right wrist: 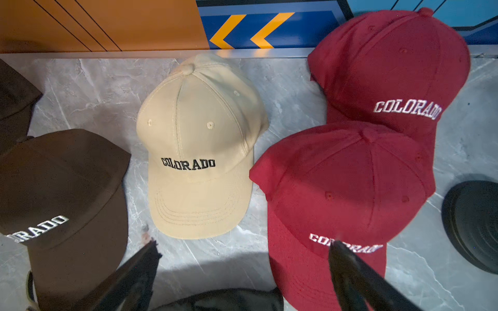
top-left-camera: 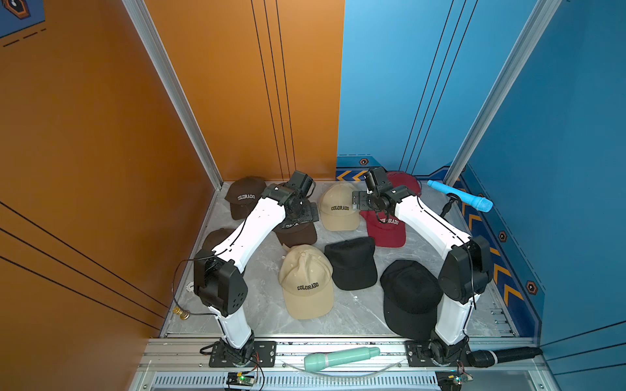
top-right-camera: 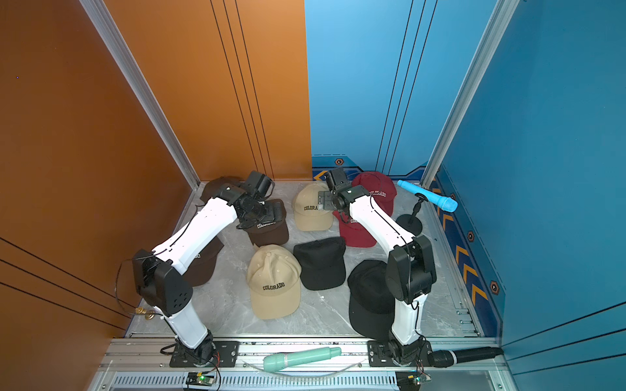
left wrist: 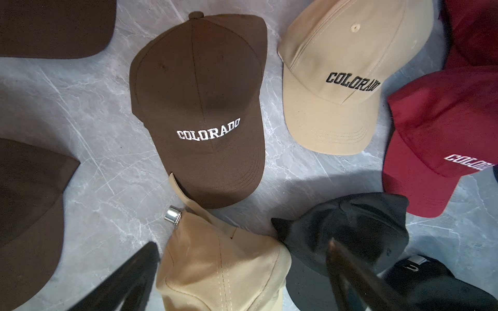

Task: Stack the baseball caps by color
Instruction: Pick up the baseball cap from the center of the board.

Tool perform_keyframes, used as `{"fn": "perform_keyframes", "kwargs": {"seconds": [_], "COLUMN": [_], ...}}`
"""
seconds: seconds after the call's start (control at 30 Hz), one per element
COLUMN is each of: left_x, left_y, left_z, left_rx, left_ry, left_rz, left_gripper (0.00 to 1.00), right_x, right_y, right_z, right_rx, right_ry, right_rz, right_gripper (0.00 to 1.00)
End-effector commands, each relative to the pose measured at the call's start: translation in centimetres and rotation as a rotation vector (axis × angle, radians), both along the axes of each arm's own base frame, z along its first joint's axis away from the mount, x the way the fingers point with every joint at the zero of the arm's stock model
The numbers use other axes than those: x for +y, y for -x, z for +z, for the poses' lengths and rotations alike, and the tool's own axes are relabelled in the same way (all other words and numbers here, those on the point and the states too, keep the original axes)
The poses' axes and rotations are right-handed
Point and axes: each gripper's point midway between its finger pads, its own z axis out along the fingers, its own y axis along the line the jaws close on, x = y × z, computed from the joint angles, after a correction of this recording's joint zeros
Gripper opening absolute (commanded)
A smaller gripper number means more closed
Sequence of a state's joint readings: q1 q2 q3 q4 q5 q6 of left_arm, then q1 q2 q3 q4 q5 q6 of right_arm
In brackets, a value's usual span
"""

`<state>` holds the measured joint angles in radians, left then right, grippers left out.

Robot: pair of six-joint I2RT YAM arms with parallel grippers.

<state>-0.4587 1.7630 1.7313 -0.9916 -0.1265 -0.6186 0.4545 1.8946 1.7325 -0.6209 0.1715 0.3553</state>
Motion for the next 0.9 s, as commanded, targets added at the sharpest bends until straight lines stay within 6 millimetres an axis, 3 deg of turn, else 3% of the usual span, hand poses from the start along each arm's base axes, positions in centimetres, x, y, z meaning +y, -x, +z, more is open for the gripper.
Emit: {"fn": "perform_keyframes", "kwargs": {"seconds": [0.0, 0.1, 0.13, 0.37, 0.87], "left_x": [-0.6, -0.7, -0.8, -0.2, 3.4], "left_y": [-1.0, -1.3, -1.4, -2.3, -5.2], "left_z": [0.1, 0.1, 0.2, 0.6, 0.5], "left_rx": [-0.012, -0.018, -0.021, -0.032, -0.044], "left_ry": [0.018, 0.020, 0.019, 0.018, 0.009], "left_rz": [0.001, -0.005, -0.009, 0.001, 0.092], "left_gripper": [0.98, 0.98, 0.98, 0.98, 0.98], "right_x": [0.7, 1.0, 1.2, 1.9, 1.7], "right_y": [-0.6, -1.1, -1.6, -2.6, -2.7], "right_z": [0.0, -0.7, 0.4, 0.2, 0.3], "right_rx": [0.003, 0.007, -0.018, -0.023, -0.007], "right_ry": [0.006, 0.007, -0.002, -0.011, 0.014], "right_rz": [0.029, 0.031, 0.033, 0.037, 0.045], "right_gripper": [1.00, 1.00, 1.00, 1.00, 1.00]}}
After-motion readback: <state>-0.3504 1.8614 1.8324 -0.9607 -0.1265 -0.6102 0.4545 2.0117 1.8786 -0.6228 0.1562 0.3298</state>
